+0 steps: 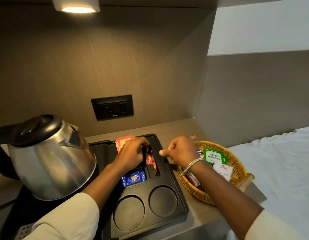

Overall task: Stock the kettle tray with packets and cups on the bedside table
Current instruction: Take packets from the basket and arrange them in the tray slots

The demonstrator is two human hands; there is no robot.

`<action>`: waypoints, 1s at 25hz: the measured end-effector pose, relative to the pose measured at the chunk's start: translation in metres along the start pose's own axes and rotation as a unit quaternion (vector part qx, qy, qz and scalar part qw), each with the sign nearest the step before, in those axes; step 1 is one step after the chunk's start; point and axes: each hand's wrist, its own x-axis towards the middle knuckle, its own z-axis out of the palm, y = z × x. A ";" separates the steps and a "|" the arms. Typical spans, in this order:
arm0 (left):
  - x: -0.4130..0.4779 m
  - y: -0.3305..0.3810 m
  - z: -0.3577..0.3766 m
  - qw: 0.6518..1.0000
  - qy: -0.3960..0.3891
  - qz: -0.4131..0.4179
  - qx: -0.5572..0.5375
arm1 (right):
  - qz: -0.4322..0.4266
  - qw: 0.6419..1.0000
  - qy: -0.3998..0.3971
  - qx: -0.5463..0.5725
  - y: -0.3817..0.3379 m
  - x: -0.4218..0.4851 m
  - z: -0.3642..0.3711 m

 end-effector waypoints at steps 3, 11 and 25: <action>0.001 0.014 -0.004 0.998 0.059 0.001 0.014 | 0.012 0.998 0.053 0.033 0.038 -0.006 -0.055; 0.020 0.139 0.050 0.986 0.030 0.071 -0.150 | 0.017 0.980 -0.083 -0.180 0.135 -0.021 -0.113; 0.021 0.167 0.093 0.960 -0.023 -0.132 -0.248 | -0.140 0.984 -0.089 0.066 0.136 -0.011 -0.117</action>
